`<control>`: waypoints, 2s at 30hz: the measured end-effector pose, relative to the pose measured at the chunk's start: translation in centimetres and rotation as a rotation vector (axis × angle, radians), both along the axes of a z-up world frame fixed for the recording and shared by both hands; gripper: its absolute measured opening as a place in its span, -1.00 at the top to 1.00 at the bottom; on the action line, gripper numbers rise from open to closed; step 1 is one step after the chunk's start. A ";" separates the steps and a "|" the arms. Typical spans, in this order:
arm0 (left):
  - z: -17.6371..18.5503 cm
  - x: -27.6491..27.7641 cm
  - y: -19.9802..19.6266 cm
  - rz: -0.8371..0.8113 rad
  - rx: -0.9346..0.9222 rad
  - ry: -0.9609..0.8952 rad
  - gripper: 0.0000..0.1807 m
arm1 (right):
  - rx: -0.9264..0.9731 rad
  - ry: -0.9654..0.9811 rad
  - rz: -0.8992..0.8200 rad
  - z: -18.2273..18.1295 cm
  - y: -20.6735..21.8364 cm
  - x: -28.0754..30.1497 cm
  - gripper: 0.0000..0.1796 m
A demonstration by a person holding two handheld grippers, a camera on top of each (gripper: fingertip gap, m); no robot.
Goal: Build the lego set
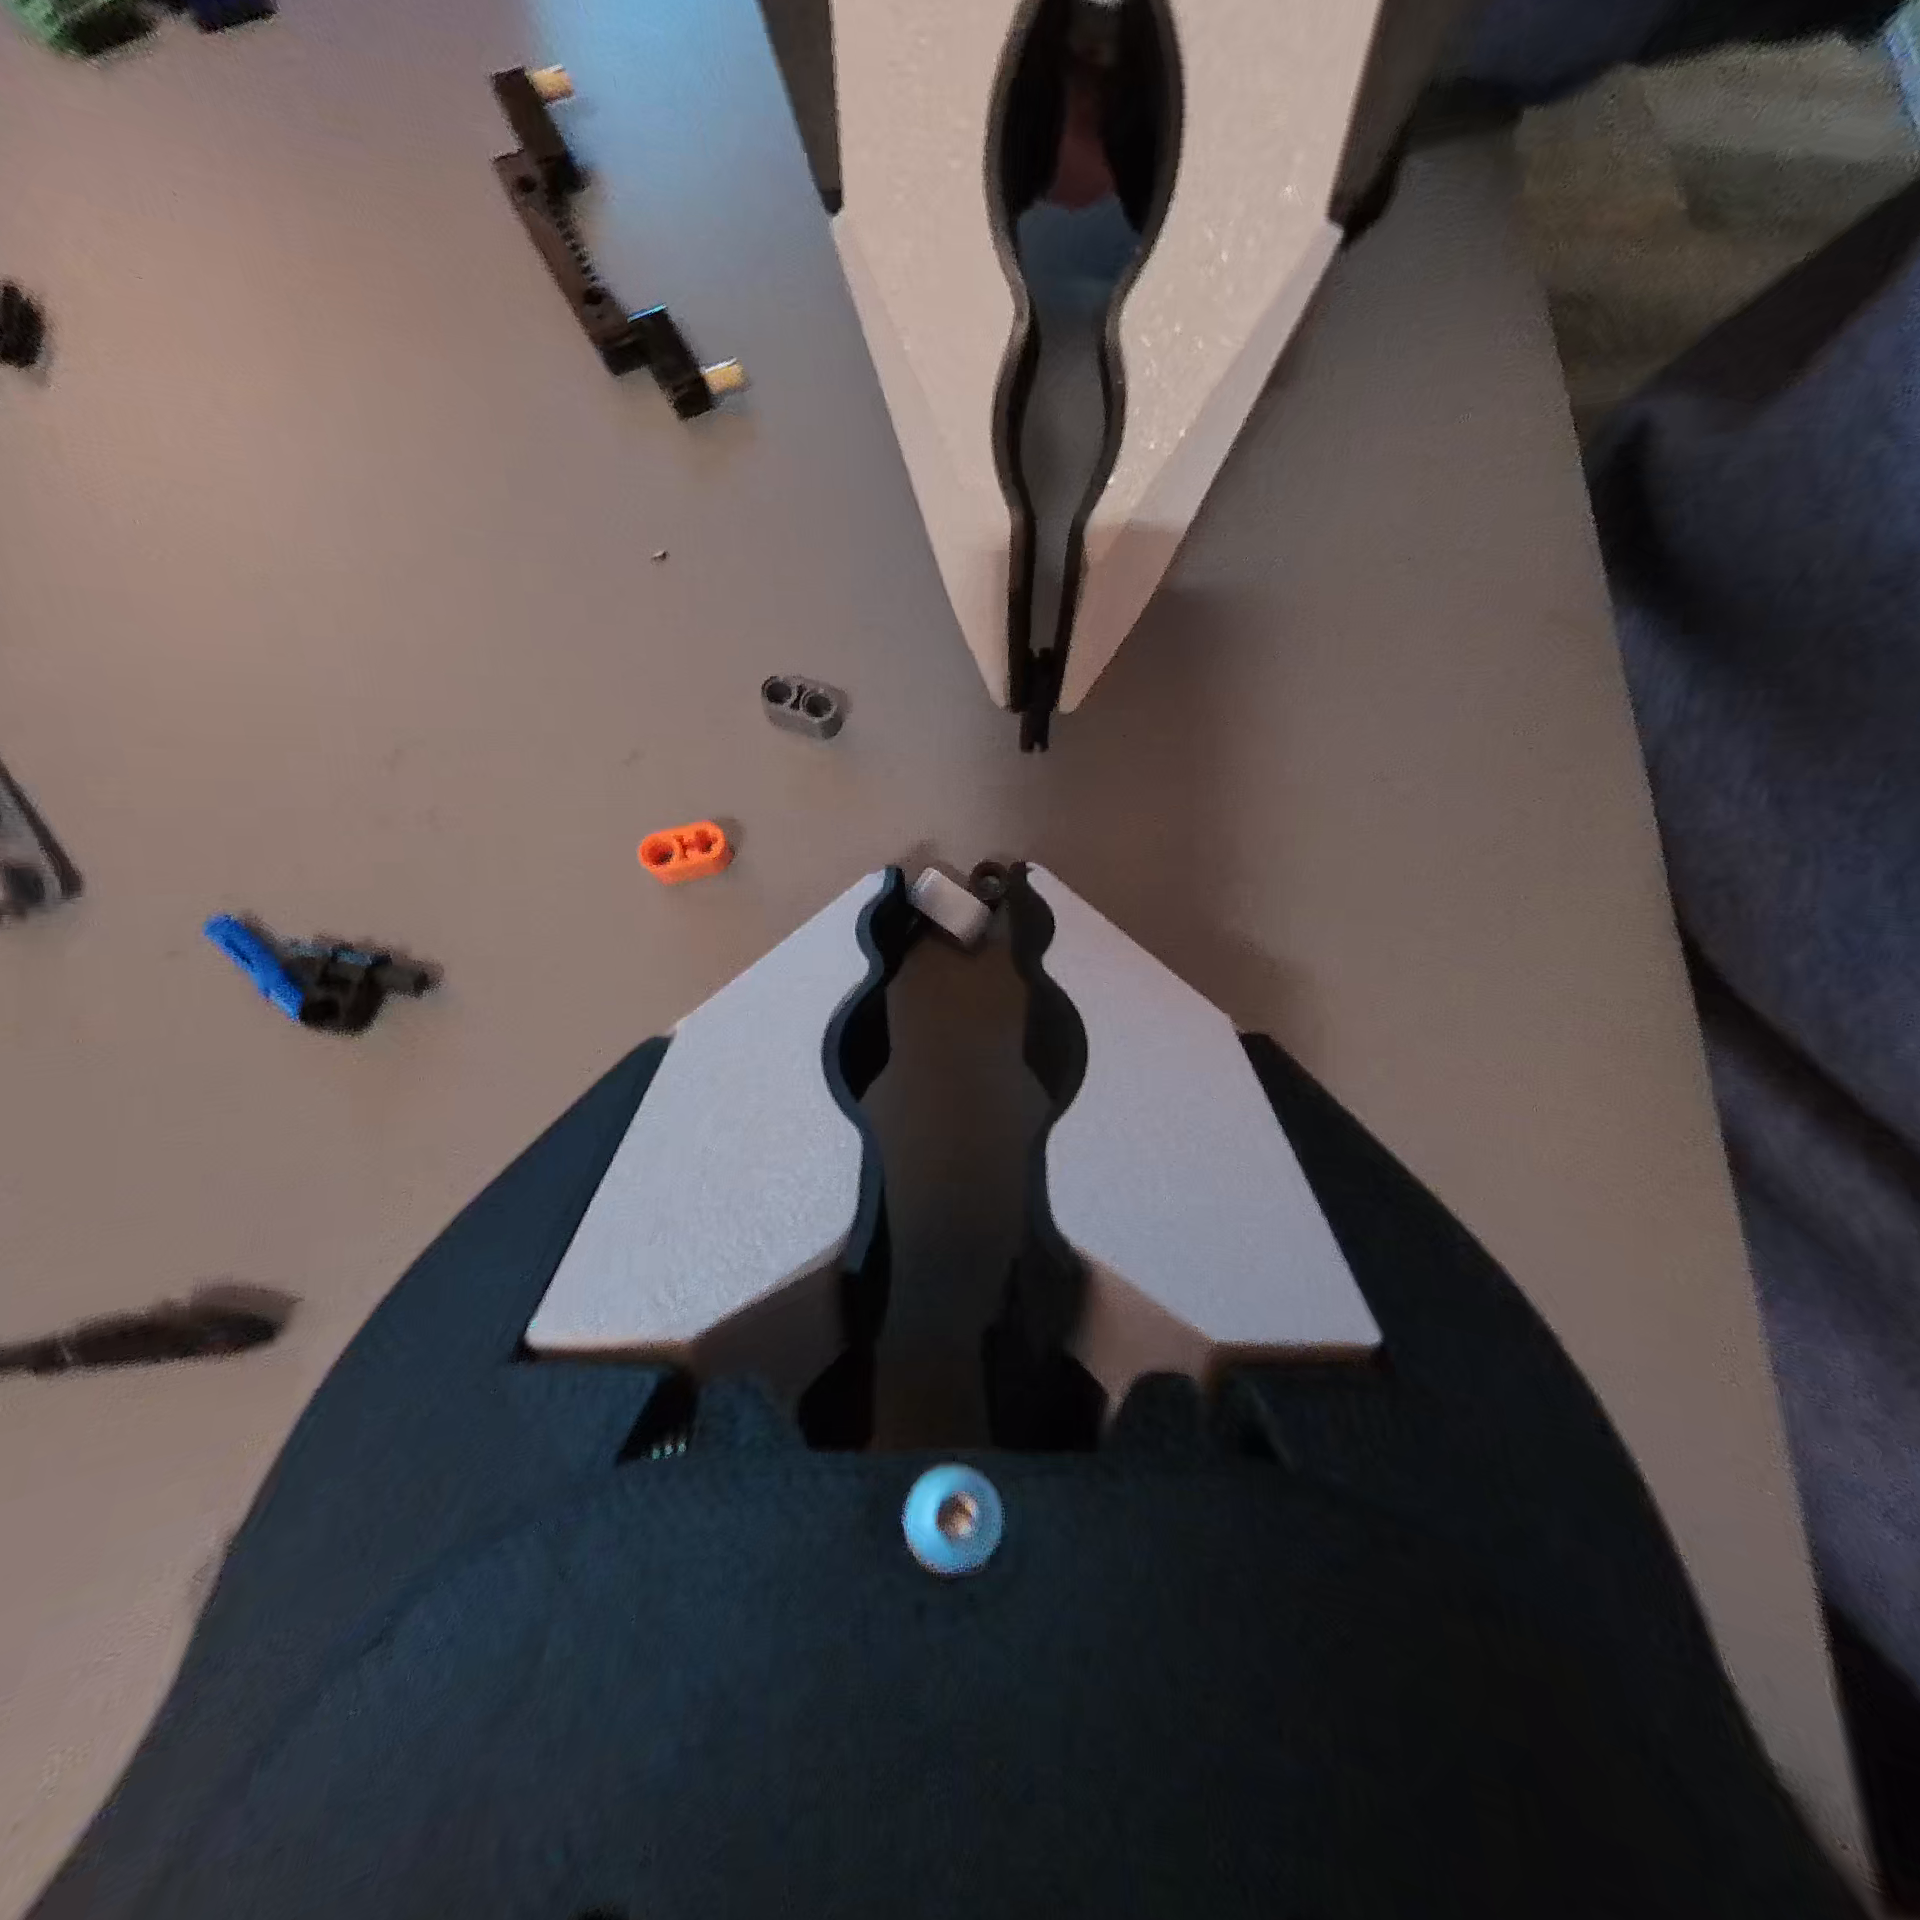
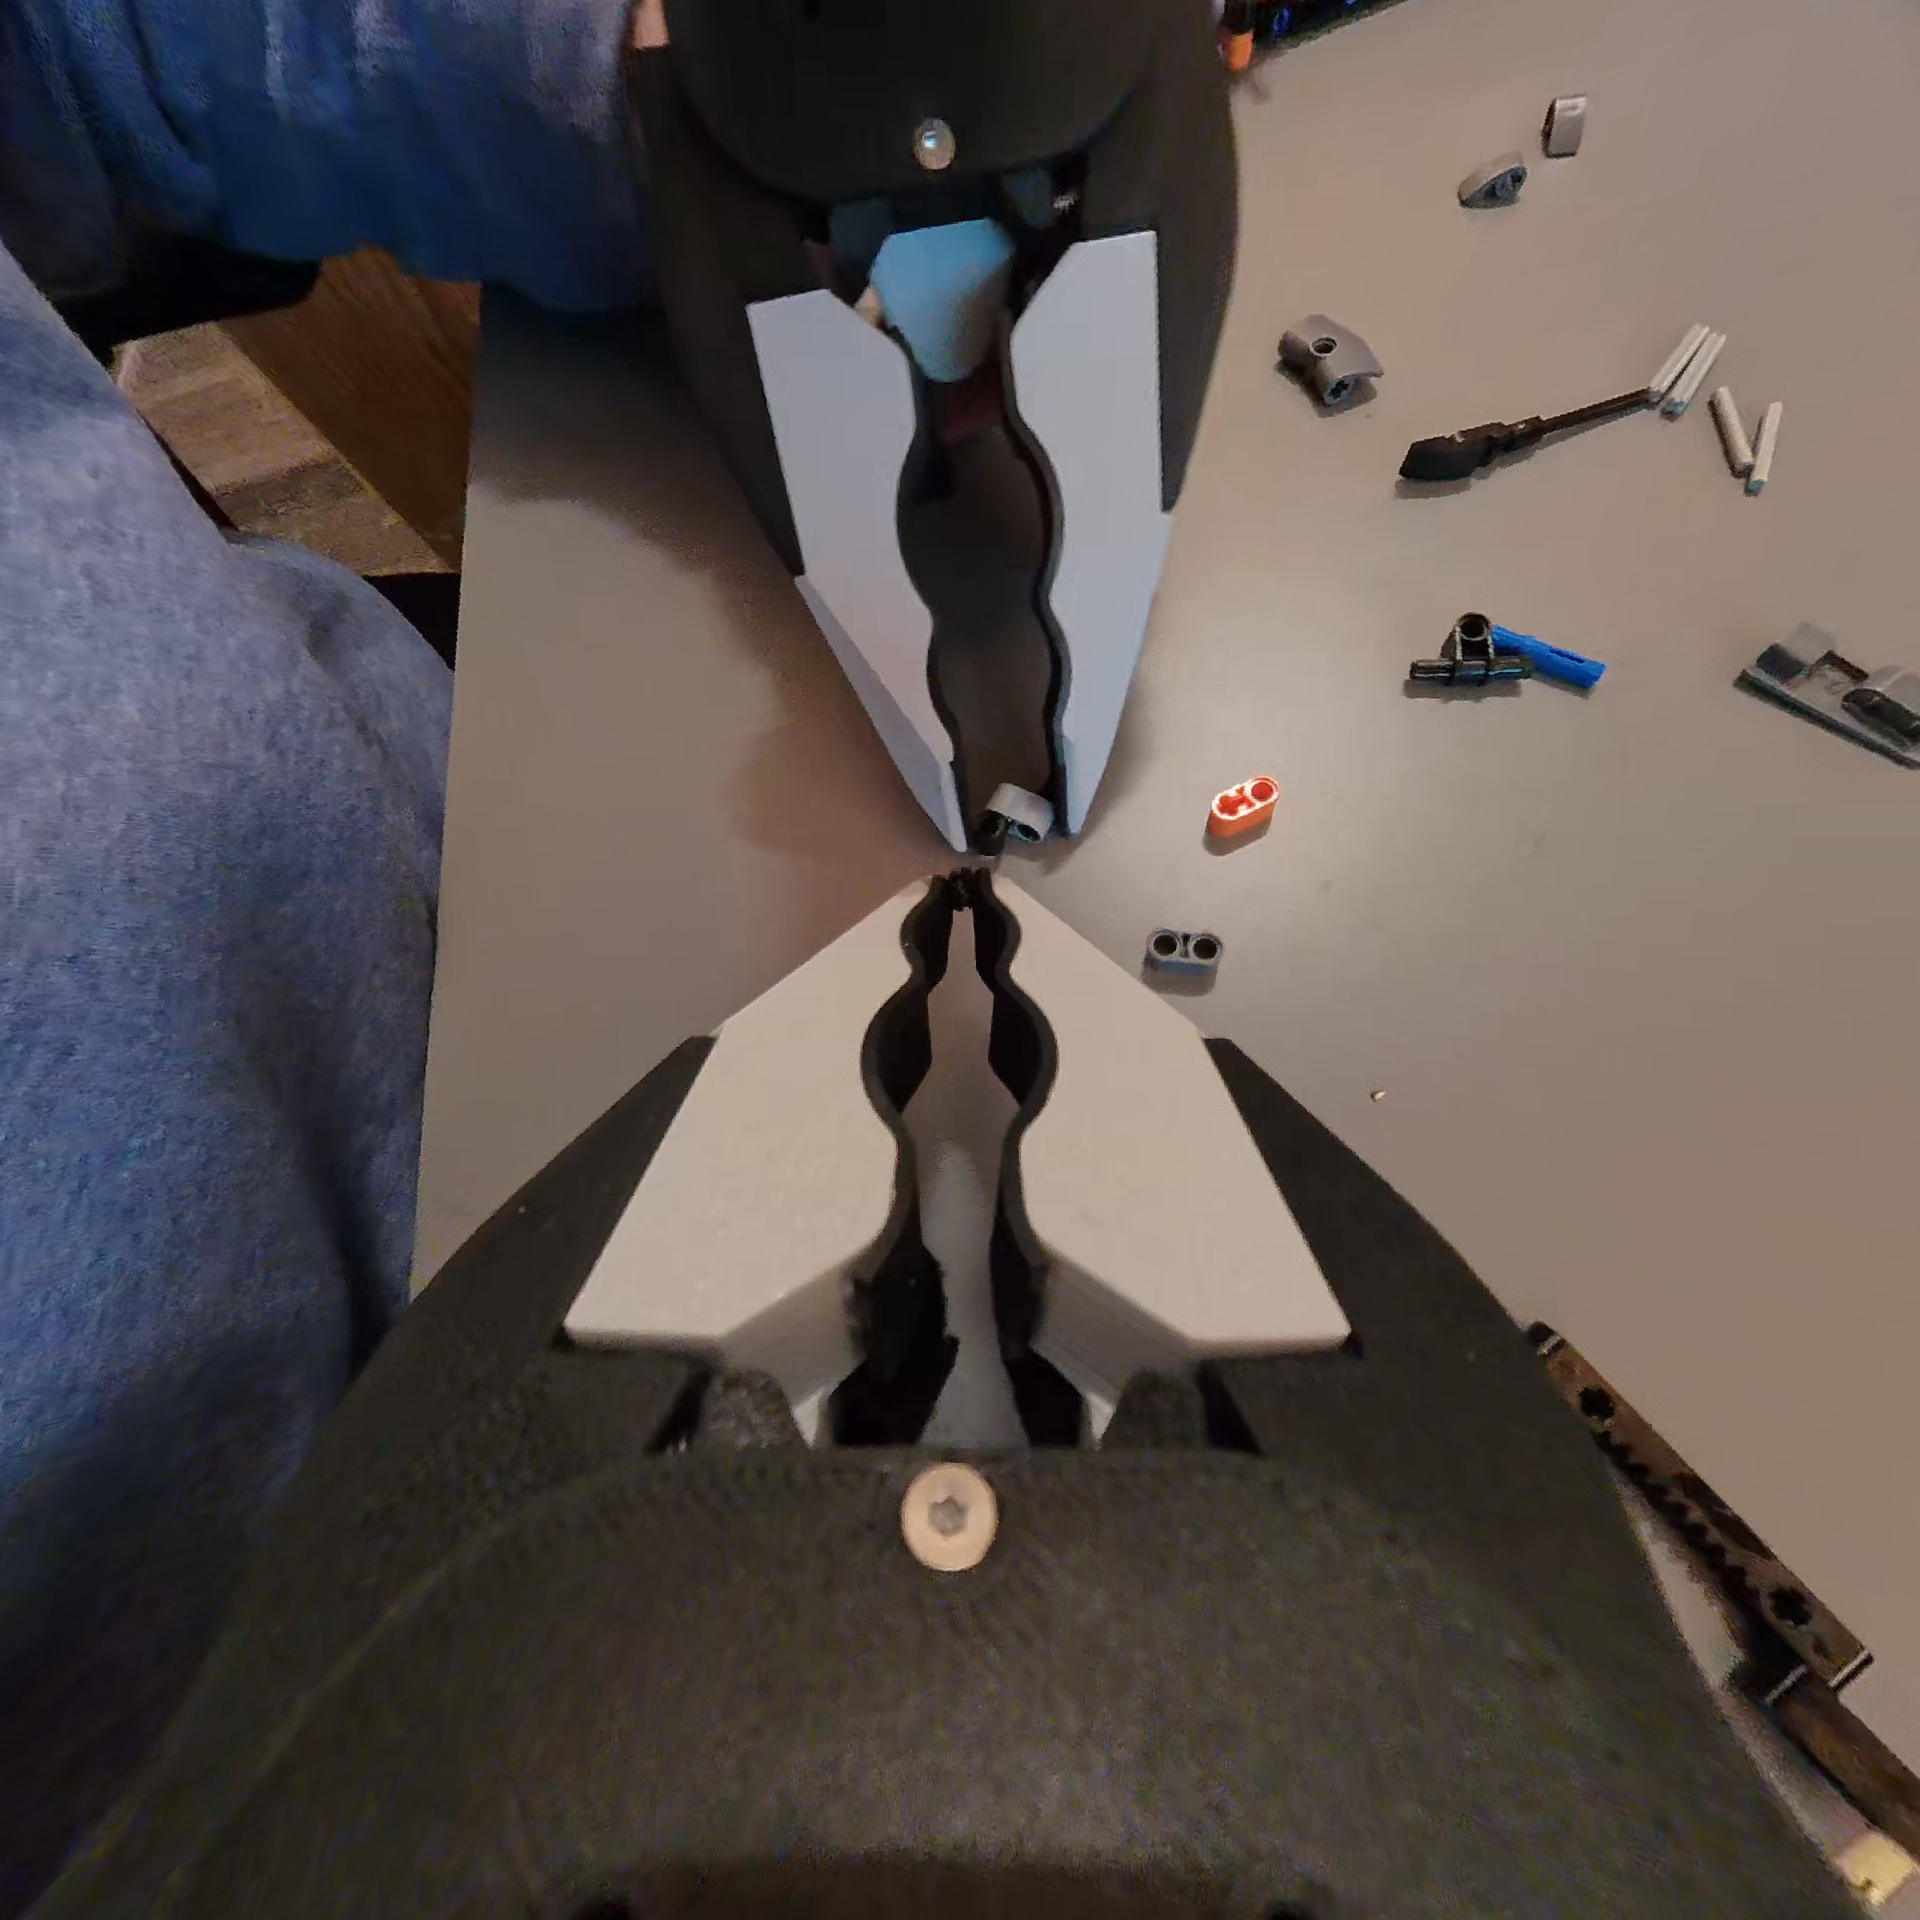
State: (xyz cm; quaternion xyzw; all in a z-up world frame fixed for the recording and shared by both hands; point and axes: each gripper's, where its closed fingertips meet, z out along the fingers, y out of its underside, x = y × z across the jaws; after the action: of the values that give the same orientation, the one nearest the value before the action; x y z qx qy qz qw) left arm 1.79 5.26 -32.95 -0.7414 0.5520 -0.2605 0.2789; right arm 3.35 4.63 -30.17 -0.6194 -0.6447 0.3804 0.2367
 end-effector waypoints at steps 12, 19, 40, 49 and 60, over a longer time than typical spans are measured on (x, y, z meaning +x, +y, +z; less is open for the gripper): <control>0.1 -1.1 -1.6 0.225 0.050 0.019 0.55 | -0.023 0.042 0.007 -0.3 -0.9 -0.5 0.97; 4.1 0.4 -1.2 0.284 0.310 -0.068 0.76 | -0.196 0.177 -0.074 2.4 -0.8 -0.8 0.97; 7.2 0.9 -1.0 0.463 0.553 -0.064 0.97 | -0.418 0.253 -0.090 5.0 -0.4 -1.4 0.90; 6.7 0.5 -0.6 0.409 0.749 0.181 0.97 | -0.688 0.241 -0.205 4.6 -0.6 -1.8 0.95; 3.4 -1.3 -1.7 0.262 0.409 0.044 0.76 | -0.197 -0.026 -0.136 0.3 -1.7 -1.5 0.97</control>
State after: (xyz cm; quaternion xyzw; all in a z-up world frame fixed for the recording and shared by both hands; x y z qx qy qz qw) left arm 0.48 3.51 -29.58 -0.7403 0.4982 -0.0886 0.4426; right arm 1.81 2.97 -29.87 -0.6866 -0.5638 0.4171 0.1916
